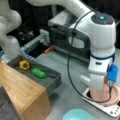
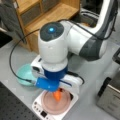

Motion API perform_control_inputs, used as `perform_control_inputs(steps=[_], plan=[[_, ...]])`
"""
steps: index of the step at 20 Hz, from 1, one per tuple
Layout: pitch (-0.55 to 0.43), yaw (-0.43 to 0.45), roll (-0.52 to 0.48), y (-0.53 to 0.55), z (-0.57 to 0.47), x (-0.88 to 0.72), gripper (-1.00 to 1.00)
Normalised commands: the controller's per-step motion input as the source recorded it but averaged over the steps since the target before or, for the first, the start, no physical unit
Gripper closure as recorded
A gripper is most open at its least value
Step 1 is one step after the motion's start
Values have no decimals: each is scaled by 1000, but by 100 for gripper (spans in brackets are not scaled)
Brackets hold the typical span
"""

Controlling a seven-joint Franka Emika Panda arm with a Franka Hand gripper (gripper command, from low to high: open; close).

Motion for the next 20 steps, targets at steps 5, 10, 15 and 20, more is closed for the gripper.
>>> perform_control_inputs(steps=[5, 10, 15, 20], plan=[[22, -85, -195, 133, 82, -153, 100], [28, 6, -214, 94, 121, -219, 100], [52, 138, -244, 30, 110, -297, 100], [29, 237, -221, 37, 113, -292, 100]])
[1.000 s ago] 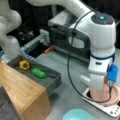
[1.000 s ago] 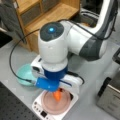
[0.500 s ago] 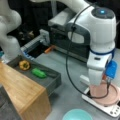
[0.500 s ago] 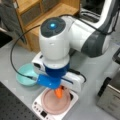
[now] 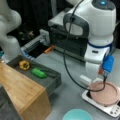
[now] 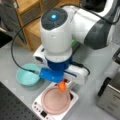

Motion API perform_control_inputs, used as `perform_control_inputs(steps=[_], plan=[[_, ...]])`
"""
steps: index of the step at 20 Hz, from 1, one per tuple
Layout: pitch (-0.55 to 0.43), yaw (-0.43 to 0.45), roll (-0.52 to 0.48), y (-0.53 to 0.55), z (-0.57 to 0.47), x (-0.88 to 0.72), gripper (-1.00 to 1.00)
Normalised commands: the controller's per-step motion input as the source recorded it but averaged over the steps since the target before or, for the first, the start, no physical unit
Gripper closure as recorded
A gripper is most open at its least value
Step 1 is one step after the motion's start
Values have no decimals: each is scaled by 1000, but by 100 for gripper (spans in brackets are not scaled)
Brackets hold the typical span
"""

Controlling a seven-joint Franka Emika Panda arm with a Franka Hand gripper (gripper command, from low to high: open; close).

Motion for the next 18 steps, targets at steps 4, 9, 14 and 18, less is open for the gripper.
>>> perform_control_inputs(steps=[4, 9, 14, 18], plan=[[-23, 401, -242, -89, 110, -329, 100], [-140, 510, -293, -151, 20, -328, 100], [-171, 569, -231, -174, -39, -372, 100], [-130, 612, -43, -233, -6, -421, 100]])
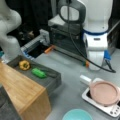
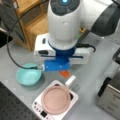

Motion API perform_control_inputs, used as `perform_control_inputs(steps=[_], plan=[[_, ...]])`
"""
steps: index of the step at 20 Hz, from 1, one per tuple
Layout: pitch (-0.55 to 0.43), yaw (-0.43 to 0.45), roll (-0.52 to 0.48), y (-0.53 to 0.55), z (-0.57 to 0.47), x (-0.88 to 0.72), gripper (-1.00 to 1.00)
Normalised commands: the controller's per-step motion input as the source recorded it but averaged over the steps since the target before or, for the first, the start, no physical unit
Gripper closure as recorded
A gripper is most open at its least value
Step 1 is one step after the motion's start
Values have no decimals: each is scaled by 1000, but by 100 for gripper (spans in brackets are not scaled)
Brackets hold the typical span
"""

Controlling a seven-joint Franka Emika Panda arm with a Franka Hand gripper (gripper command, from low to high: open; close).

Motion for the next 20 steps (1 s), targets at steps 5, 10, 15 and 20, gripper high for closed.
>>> perform_control_inputs(steps=[5, 10, 15, 20], plan=[[-110, 630, 127, -278, 39, -431, 100], [-26, 502, 233, -316, 121, -347, 100], [60, 287, 203, -272, 194, -258, 100], [54, 227, 98, -122, 127, -385, 100]])
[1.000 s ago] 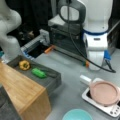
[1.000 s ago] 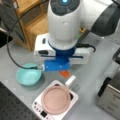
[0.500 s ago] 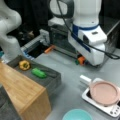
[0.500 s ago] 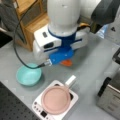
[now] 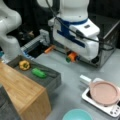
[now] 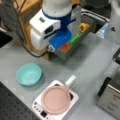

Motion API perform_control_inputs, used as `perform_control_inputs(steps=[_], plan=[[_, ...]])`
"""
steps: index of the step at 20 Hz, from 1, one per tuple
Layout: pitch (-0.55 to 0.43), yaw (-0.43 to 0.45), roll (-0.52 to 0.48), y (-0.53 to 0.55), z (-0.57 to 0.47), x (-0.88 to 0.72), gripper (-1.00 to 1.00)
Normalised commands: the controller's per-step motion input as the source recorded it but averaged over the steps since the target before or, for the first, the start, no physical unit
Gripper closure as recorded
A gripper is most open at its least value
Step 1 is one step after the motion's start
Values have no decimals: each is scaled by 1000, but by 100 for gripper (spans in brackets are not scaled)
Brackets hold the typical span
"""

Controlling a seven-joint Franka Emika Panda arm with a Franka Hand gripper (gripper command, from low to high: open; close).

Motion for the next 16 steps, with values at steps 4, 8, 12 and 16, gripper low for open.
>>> perform_control_inputs(steps=[4, 8, 12, 16], plan=[[-43, 192, 72, -65, -51, -564, 100], [-182, 164, 93, -116, -302, -631, 100], [-264, 174, 129, -226, -342, -597, 100], [-306, 163, 150, -213, -247, -488, 100]])
